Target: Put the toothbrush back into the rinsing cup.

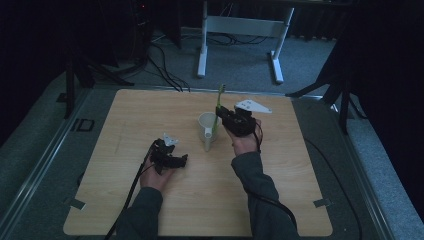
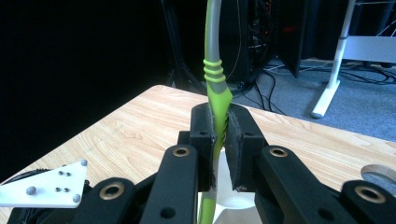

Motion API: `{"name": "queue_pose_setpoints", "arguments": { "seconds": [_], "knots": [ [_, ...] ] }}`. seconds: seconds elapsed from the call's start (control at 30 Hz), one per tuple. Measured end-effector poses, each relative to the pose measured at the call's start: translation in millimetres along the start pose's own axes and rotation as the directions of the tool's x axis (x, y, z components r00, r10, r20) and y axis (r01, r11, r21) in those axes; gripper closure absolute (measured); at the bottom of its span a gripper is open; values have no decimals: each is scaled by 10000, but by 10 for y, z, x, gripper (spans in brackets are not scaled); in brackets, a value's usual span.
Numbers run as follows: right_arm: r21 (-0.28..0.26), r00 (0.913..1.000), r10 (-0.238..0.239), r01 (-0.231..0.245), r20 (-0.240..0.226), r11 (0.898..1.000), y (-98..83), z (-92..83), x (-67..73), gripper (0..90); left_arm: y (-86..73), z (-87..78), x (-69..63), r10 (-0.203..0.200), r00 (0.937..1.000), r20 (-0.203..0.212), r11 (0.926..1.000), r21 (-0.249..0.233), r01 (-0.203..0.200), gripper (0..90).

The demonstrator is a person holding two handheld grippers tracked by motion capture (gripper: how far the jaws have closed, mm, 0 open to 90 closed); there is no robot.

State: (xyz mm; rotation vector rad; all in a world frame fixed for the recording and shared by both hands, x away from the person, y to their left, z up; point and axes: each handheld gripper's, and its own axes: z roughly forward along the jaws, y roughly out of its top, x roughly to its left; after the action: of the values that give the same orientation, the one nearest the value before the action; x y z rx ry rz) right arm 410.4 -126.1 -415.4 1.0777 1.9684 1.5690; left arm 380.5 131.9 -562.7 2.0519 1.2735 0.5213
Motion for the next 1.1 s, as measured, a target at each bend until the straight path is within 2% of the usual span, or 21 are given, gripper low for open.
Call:
{"name": "queue_pose_setpoints", "arguments": {
  "seconds": [0.3,1.1],
  "knots": [
    [54,9999,-101,101,-102,9999,8,43,65,817,0,0,0,-1,10000,0,10000,-3,1,142],
    [141,9998,-172,172,-20,9998,-41,113,106,817,0,1,0,-9,10000,0,10000,-9,9,142]
  ]
}}
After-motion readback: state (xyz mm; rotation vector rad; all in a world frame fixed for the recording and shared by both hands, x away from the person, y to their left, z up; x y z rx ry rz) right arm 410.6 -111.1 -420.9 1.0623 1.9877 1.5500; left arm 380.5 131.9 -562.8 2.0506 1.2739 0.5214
